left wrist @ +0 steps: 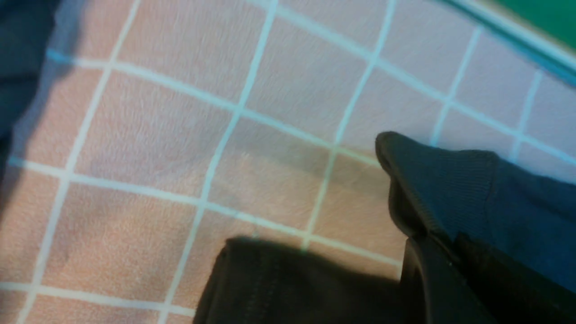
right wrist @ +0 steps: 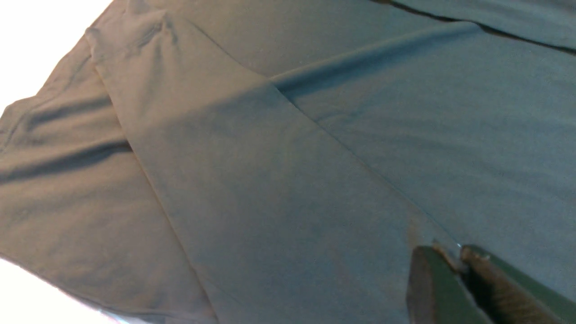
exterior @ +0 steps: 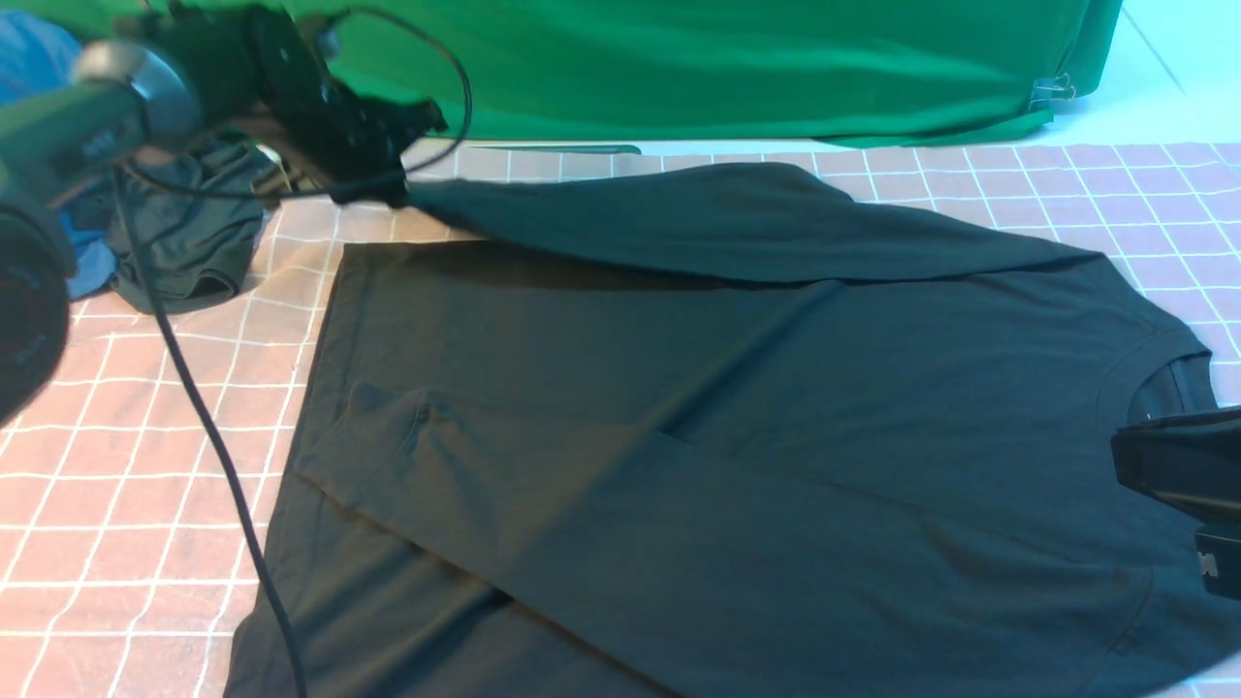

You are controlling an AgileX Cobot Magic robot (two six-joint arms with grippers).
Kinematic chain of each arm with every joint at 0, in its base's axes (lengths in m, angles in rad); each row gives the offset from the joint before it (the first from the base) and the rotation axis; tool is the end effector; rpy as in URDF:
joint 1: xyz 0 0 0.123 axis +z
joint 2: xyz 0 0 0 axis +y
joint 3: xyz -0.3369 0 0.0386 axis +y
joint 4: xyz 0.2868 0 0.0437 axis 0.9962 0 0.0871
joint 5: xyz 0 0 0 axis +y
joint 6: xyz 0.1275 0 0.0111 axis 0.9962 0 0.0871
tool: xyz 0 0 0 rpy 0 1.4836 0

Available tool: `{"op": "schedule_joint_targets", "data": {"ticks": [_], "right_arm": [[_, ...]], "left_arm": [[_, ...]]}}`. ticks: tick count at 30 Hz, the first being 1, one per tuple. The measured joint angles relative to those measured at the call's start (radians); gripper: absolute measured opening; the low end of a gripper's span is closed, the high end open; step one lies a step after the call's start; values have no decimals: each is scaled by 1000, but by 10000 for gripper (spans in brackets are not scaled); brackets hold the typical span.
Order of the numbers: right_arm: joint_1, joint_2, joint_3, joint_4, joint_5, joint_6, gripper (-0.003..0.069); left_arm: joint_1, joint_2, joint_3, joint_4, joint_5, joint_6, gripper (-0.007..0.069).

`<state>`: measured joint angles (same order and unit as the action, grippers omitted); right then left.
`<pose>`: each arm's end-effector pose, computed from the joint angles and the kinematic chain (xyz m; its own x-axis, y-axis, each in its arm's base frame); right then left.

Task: Fold a long-sleeved shirt over a pink coffee tablecloth.
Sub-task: 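Fold the left side of the dark shirt inward over its body with the left gripper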

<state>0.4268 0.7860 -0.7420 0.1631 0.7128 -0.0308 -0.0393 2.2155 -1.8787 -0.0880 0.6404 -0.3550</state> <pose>0.1564 0.0860 0.3413 -0.6032 -0.1728 -0.7787 -0.4336 0.8904 0.1383 0.5983 -0.0303 0.2164 -0.7360 -0.3837 -0.5577 -0.2542 0.9202 -0.2976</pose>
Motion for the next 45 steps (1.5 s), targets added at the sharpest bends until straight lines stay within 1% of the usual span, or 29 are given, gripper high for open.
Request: {"op": "schedule_joint_targets", "data": {"ticks": [5, 15, 21, 24, 28, 36, 41, 45], "right_arm": [[0, 0, 0, 0, 0, 0, 117], [0, 0, 0, 0, 0, 0, 126], [0, 0, 0, -1, -1, 0, 132], [0, 0, 0, -1, -1, 0, 134], [0, 0, 0, -2, -1, 0, 141], [0, 0, 0, -3, -1, -6, 144], [0, 0, 0, -3, -1, -8, 144], [0, 0, 0, -3, -1, -10, 144]], "left_arm": [[0, -54, 0, 2, 67, 0, 47], [0, -177, 0, 18, 318, 55, 47], [-15, -240, 16, 36, 397, 55, 47], [-34, -277, 56, 66, 438, 52, 47], [-60, -349, 170, 94, 463, 40, 47], [-69, -470, 342, 141, 496, -9, 47], [-69, -526, 410, 121, 554, -28, 47], [-69, -548, 466, 88, 568, -39, 47]]}}
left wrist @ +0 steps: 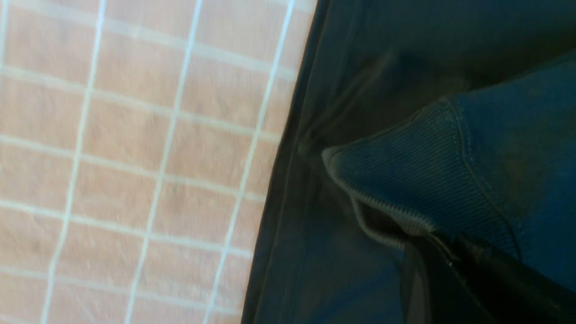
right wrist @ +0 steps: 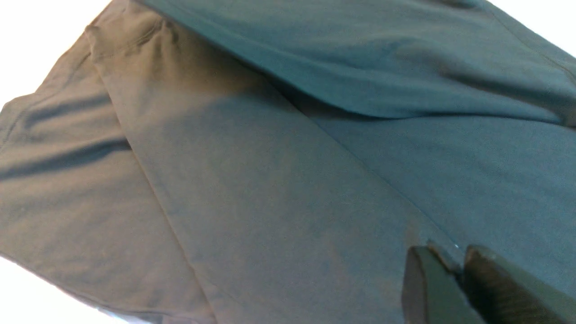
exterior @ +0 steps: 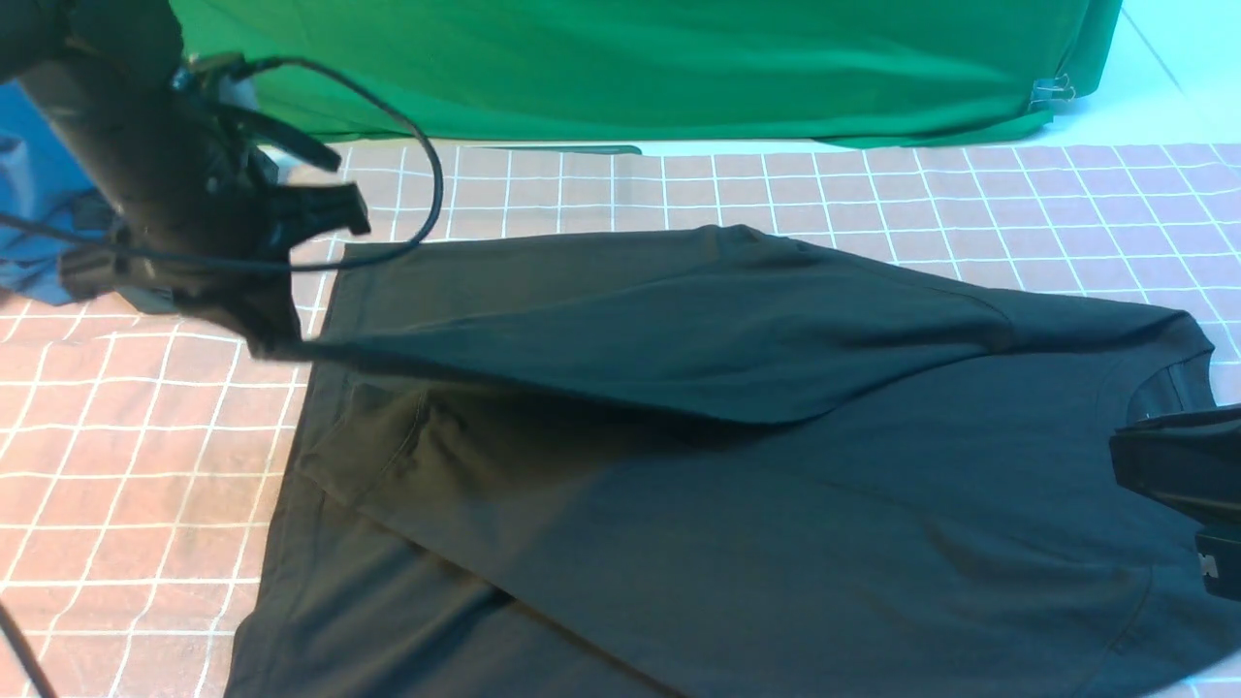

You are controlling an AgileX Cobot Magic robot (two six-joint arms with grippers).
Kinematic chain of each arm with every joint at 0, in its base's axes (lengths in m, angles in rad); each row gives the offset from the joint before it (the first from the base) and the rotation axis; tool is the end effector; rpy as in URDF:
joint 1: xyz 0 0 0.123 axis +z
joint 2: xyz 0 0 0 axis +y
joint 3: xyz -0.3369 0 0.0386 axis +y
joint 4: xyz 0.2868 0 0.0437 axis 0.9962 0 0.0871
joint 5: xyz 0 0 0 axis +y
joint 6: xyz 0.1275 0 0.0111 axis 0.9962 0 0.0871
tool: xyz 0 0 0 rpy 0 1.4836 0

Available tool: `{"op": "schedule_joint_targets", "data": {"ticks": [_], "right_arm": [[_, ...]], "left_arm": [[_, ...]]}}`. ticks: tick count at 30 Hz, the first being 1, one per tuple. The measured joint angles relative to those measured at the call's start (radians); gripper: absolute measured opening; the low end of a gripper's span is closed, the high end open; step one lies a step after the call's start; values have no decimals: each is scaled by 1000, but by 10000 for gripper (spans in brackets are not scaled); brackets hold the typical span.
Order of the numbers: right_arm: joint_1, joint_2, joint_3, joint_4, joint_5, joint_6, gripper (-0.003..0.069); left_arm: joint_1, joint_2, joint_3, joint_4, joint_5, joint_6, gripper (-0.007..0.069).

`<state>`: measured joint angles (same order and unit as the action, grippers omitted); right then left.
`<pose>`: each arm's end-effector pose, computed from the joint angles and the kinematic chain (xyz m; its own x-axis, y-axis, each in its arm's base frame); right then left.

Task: Fold a long-sleeved shirt over a pink coffee tablecloth.
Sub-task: 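Fold the left side of the dark shirt inward over its body with the left gripper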

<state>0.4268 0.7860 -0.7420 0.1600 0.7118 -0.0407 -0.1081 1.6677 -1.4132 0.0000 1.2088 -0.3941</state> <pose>0.1565 0.0858 0.3414 -0.5972 -0.1833 -0.7809 -0.4396 0.8891 0.1275 0.3821 -0.0415 0.2991 -0.9420 -0.2840 -0.1786 -0.2749 0.9586 -0.0743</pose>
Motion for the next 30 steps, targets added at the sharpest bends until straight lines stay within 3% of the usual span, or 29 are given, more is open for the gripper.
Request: {"op": "schedule_joint_targets", "data": {"ticks": [18, 23, 25, 30], "right_arm": [[0, 0, 0, 0, 0, -15, 144], [0, 0, 0, 0, 0, -16, 144], [0, 0, 0, 0, -2, -16, 144], [0, 0, 0, -18, -4, -16, 144]], "left_arm": [[-1, -14, 240, -7, 2, -9, 69], [-1, -14, 263, 8, 7, -9, 195], [-1, -14, 263, 12, 7, -9, 293], [-1, -14, 263, 7, 7, -8, 440]]}}
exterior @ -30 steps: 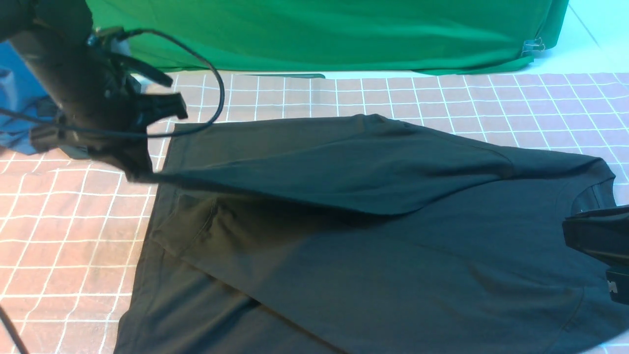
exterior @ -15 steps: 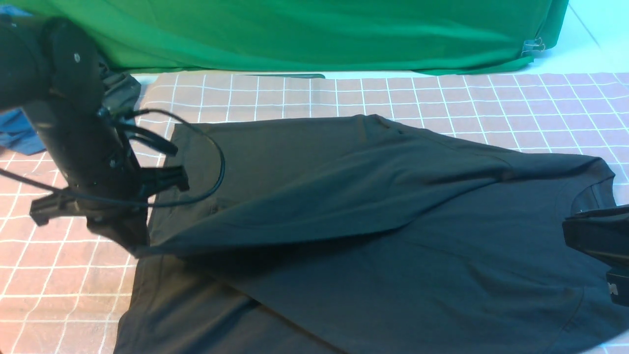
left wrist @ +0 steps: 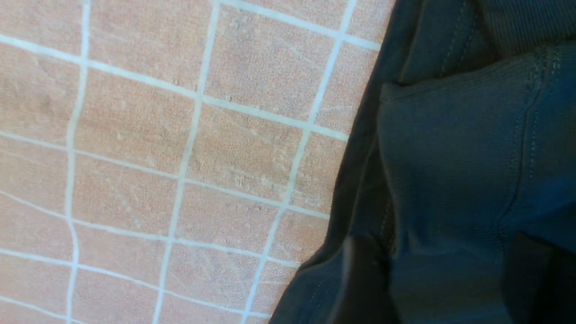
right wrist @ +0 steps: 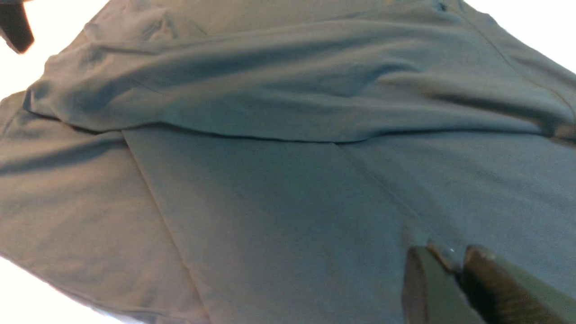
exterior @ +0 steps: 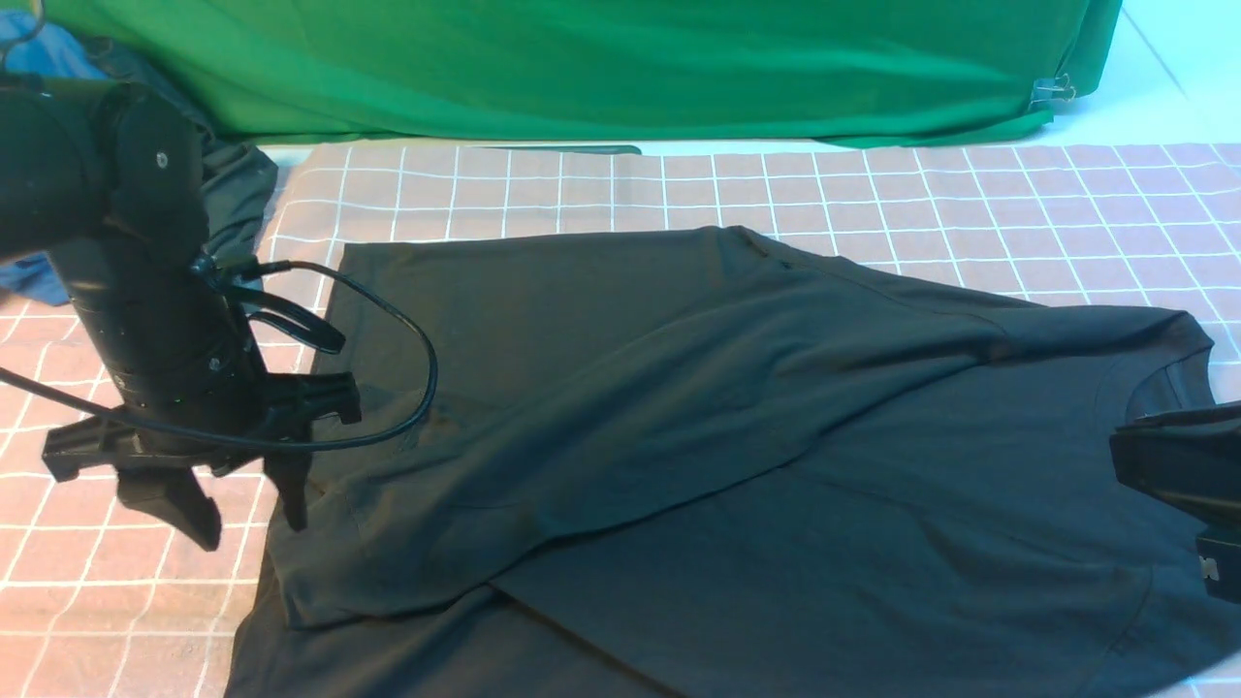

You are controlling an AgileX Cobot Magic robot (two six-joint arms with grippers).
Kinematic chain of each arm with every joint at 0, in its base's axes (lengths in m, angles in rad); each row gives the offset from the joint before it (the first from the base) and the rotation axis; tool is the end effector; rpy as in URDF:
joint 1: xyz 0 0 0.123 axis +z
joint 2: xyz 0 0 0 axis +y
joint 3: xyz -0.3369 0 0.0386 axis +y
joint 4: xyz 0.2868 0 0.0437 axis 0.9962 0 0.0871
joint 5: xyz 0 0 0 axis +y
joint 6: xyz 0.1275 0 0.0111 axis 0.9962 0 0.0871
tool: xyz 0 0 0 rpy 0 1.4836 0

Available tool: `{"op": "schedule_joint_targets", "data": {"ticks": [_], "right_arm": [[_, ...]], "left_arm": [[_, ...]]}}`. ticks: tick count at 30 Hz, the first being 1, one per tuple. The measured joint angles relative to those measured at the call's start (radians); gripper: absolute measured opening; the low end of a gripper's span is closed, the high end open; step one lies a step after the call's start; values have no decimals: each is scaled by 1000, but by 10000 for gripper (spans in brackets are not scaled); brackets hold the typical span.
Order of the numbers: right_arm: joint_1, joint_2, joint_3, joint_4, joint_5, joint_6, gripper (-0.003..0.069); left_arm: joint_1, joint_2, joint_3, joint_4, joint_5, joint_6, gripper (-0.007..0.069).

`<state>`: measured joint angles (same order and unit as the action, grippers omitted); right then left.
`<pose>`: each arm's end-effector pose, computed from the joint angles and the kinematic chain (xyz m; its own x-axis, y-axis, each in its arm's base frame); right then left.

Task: Fold a long-sleeved shirt over a pink coffee tablecloth.
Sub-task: 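Fold the left side of the dark shirt inward over its body with the left gripper, then grasp the near edge of the shirt at its hem and shoulder corners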

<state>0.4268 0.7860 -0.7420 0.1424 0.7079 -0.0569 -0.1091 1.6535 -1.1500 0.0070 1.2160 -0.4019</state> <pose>0.1575 0.0846 0.3416 -0.5818 -0.2082 -0.7862 -0.4492 0.8881 0.0972 0.3288 -0.0352 0.2277 -0.9566 -0.2865 0.0541 -0.2852 0.9580 0.0299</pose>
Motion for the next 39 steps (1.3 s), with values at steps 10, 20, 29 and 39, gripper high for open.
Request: {"op": "schedule_joint_targets", "data": {"ticks": [10, 20, 29, 39], "right_arm": [[-149, 192, -204, -177, 169, 98, 34], [-352, 571, -389, -101, 258, -19, 50], [-353, 888, -582, 16, 170, -133, 328], [-351, 1211, -811, 24, 161, -160, 412]], "left_arm": [[-116, 0, 0, -65, -16, 80, 272], [-215, 0, 0, -138, -193, 98, 13], [-217, 0, 0, -145, -226, 112, 13], [-217, 0, 0, -145, -226, 117, 13]]}}
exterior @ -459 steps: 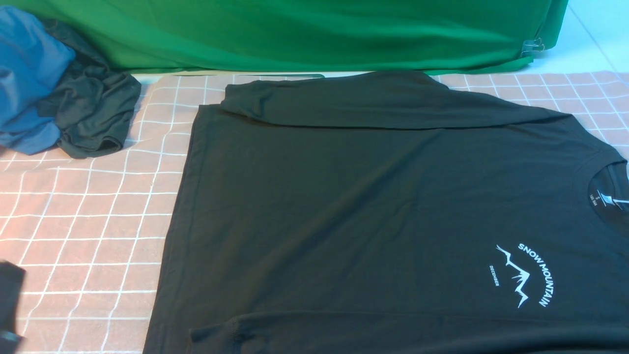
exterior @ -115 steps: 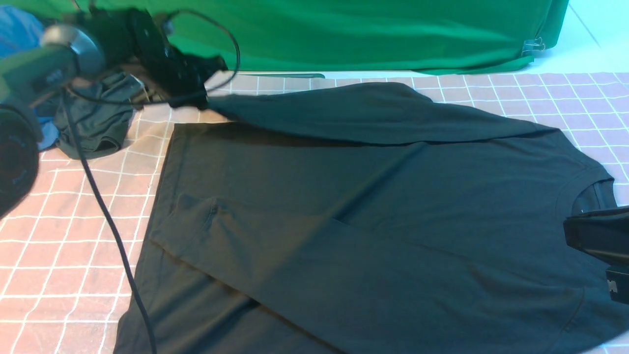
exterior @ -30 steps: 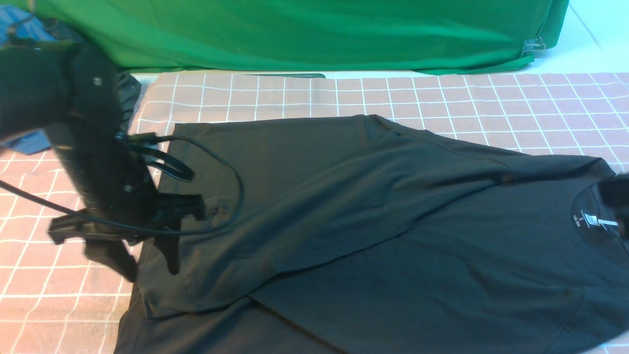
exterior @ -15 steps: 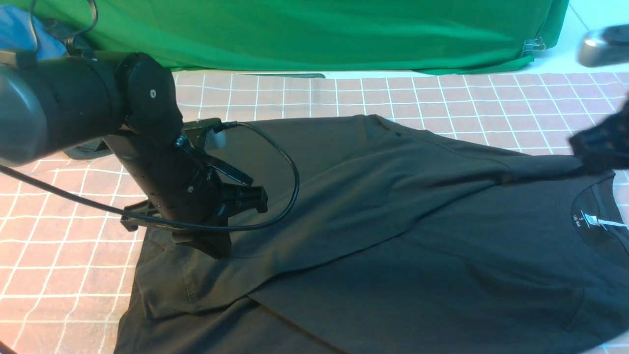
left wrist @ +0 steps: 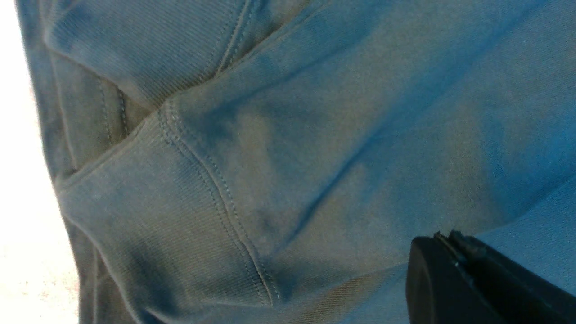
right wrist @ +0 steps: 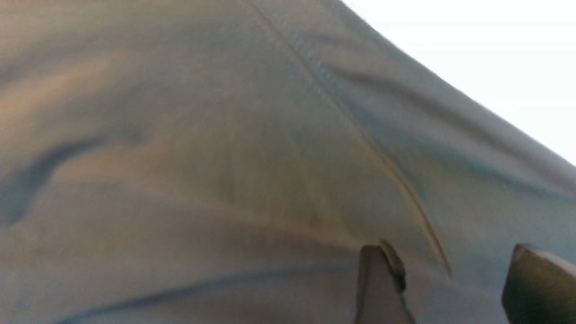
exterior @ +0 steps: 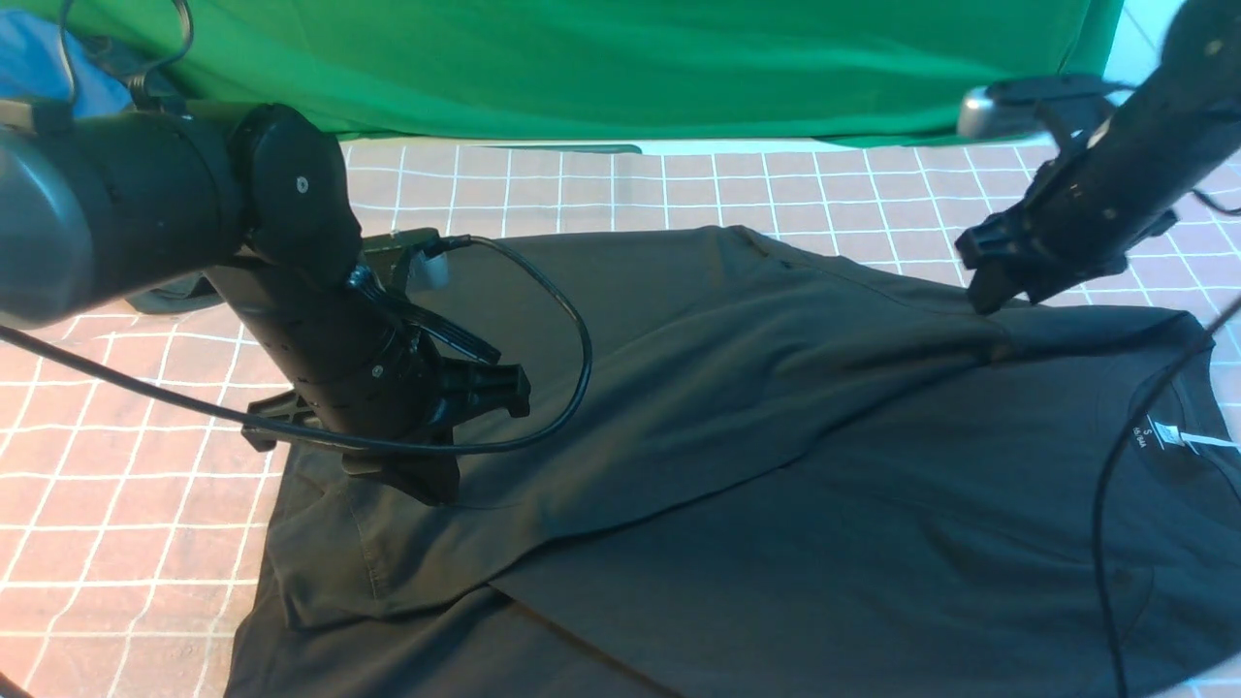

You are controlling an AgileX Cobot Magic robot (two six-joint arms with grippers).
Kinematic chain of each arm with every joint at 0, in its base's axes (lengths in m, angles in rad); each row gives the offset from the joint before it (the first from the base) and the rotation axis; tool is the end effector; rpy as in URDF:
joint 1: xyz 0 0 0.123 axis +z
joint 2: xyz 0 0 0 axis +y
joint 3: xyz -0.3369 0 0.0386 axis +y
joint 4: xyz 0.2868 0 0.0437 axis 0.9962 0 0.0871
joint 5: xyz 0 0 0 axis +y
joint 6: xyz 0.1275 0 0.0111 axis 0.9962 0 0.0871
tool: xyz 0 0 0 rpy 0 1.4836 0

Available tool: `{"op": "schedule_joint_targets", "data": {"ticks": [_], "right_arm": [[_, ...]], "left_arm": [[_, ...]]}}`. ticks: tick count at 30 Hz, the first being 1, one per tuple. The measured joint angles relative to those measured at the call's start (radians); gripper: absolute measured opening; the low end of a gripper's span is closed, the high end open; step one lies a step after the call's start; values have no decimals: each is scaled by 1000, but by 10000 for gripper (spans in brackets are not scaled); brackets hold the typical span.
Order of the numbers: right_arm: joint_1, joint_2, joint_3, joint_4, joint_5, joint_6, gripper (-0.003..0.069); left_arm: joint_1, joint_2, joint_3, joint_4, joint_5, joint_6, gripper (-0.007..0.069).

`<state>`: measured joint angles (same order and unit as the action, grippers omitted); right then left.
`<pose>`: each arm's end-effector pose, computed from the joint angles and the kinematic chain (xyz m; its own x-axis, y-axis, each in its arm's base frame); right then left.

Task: Fold a long-sleeved shirt over a pink coffee tablecloth.
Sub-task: 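Grasp the near edge of the shirt at its hem and shoulder corners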

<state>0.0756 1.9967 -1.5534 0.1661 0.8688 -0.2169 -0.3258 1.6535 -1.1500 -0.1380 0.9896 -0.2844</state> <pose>0.4933 0.0536 0.2112 -0.9173 -0.1778 -0.3563 -0.2196 0.9723 0.0802 0.3363 -0.1292 0.2301 -0.9925 -0.0346 -0.1177 -0.0147 0.9861 -0.1655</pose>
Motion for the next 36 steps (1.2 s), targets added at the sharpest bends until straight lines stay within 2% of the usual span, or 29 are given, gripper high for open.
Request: {"op": "schedule_joint_targets", "data": {"ticks": [3, 10, 12, 15, 18, 20, 29, 31, 36], "right_arm": [[16, 68, -26, -25, -3, -21, 447], [40, 121, -29, -110, -58, 3, 442], [40, 126, -34, -116, -69, 3, 393], [40, 126, -35, -120, -90, 3, 157], [40, 126, -36, -122, -101, 3, 62], [40, 126, -36, -126, -103, 1, 41], [40, 106, -80, -114, -89, 2, 40], [40, 105, -108, -94, -78, -1, 59], [40, 121, -138, 12, -79, -95, 254]], "left_arm": [[0, 0, 0, 0, -8, 10, 13], [0, 0, 0, 1, -19, 15, 13], [0, 0, 0, 1, -19, 15, 13], [0, 0, 0, 2, -23, 18, 13], [0, 0, 0, 3, -28, 18, 13], [0, 0, 0, 3, -30, 18, 13], [0, 0, 0, 3, -45, 18, 13], [0, 0, 0, 3, -49, 18, 13], [0, 0, 0, 0, -60, 18, 13]]}}
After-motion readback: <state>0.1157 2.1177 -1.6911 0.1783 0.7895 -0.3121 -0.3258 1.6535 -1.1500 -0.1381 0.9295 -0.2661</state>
